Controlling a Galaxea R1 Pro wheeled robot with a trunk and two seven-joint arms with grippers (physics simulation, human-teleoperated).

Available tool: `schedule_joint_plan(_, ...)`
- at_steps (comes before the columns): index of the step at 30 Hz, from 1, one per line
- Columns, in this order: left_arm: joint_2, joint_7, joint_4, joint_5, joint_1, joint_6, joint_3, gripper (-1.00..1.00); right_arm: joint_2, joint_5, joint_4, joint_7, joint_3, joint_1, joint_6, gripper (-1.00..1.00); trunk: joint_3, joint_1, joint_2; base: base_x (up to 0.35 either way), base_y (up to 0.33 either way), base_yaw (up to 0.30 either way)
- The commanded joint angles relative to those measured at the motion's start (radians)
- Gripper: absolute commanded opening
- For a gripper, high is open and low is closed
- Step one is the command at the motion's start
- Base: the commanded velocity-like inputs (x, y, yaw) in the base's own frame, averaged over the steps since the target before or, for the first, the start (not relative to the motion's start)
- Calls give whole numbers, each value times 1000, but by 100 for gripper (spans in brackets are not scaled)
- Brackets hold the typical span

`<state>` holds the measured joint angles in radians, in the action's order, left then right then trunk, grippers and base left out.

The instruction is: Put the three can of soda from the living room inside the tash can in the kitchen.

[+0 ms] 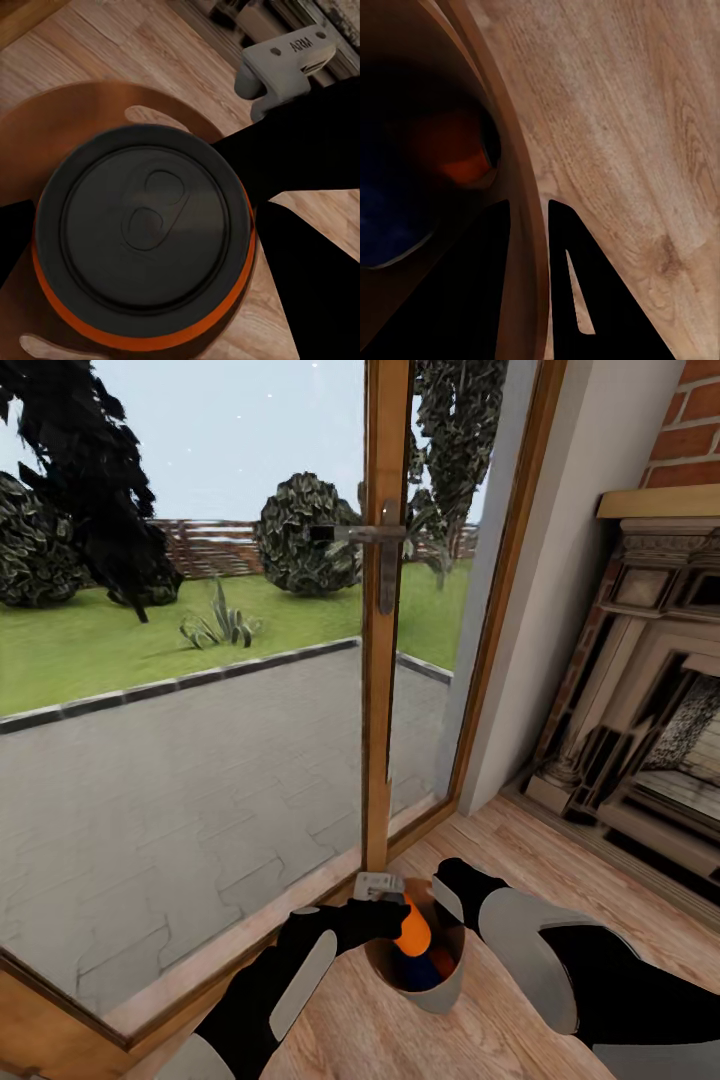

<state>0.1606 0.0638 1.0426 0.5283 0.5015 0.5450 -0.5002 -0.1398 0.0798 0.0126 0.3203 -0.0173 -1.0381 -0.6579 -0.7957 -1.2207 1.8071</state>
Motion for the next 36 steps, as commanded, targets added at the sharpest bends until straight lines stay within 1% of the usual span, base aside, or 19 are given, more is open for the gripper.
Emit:
schedule_joint_plan(1,0,1,0,0,1,0,-1,-100,-1,-3,0,-3,3,0,1,-100,0,0,0,0,0,0)
schedule_joint_plan(3,0,0,-1,0,2,-1,-2,-100,-1,-3,-1,-4,3,0,1,-100,0,0,0,0,0,0)
schedule_joint_plan(4,0,0,-1,0,2,-1,-3,100,-1,-3,-1,-4,3,0,1,-100,0,0,0,0,0,0)
schedule_joint_plan(22,0,-4,0,0,3,-11,-5,100,-1,-3,-3,-4,3,0,1,-100,0,0,0,0,0,0)
schedule_joint_plan(30,-2,-4,4,3,2,-11,-6,100,10,-3,-4,-4,11,0,1,-100,0,0,0,0,0,0)
schedule_joint_plan(32,-4,-4,7,3,2,-10,-6,100,30,-3,-4,-4,13,0,2,-100,0,0,0,0,0,0)
schedule_joint_plan(33,-5,-4,9,4,2,-10,-7,100,49,-3,-4,-6,14,0,2,-100,0,0,0,0,0,0)
schedule_joint_plan(34,-5,-4,10,4,2,-10,-7,100,57,-3,-4,-7,14,0,2,-100,0,0,0,0,0,0)
schedule_joint_plan(35,-6,-4,11,4,2,-9,-7,100,73,-3,-4,-13,15,0,3,-100,0,0,0,0,0,0)
schedule_joint_plan(36,-6,-4,12,4,2,-8,-7,100,81,-3,-5,-18,15,0,3,-100,0,0,0,0,0,0)
